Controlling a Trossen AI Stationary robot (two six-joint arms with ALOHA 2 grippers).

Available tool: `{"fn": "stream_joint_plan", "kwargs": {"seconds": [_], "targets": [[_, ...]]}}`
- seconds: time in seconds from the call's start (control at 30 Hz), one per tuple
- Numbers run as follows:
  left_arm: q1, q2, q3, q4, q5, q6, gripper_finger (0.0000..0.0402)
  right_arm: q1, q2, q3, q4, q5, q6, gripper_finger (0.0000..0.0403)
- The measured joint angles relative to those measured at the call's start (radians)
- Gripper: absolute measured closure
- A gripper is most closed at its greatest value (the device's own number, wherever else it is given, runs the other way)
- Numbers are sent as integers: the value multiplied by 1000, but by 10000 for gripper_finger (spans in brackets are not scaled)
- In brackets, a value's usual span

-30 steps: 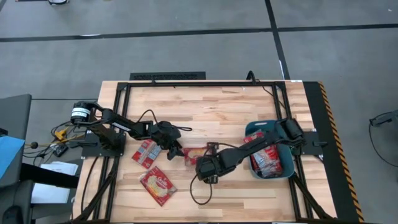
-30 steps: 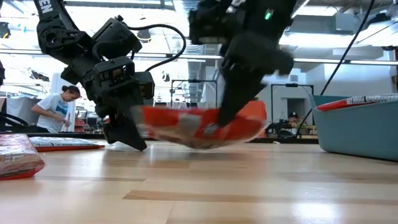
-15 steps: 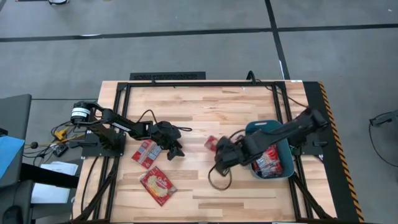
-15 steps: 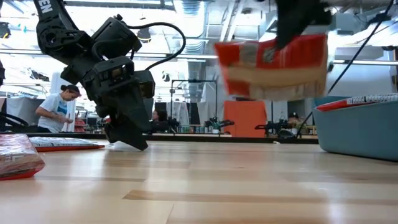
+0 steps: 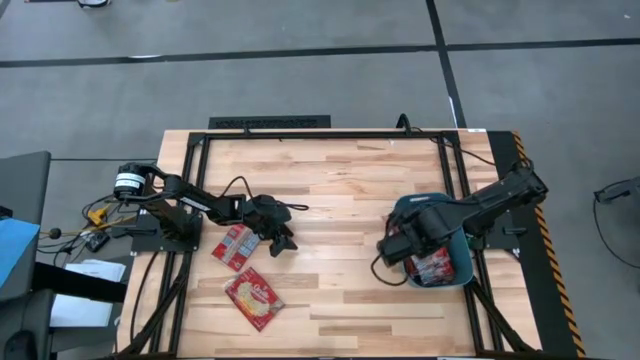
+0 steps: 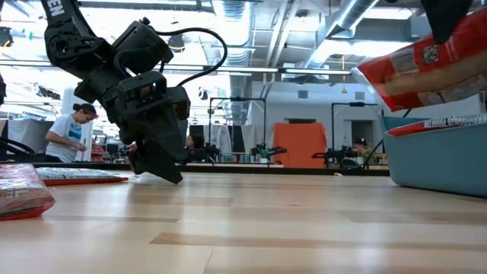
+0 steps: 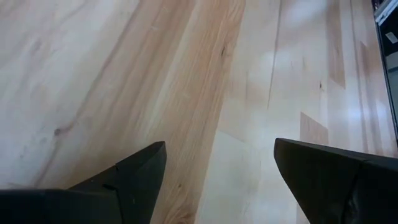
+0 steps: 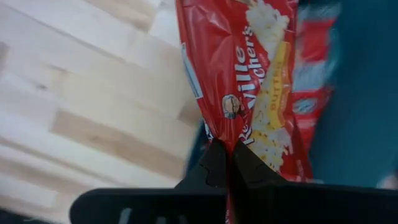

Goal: Sort popcorn bags into baskets
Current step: Stack the popcorn bag into the blue bin

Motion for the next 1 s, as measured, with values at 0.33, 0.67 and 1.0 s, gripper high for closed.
{"fn": "stream_joint_plan", "kwargs": {"seconds": [0.33, 0.67, 1.0], "targets": [[0, 0, 0, 1, -6, 4, 111, -6, 181, 1, -5, -94, 35, 398], [0, 0, 0, 1, -6, 7, 111, -16, 339, 0, -10, -177, 45, 398], [0, 0, 0, 1, -7, 8, 111, -48, 330, -58, -3, -180, 85, 343]]}}
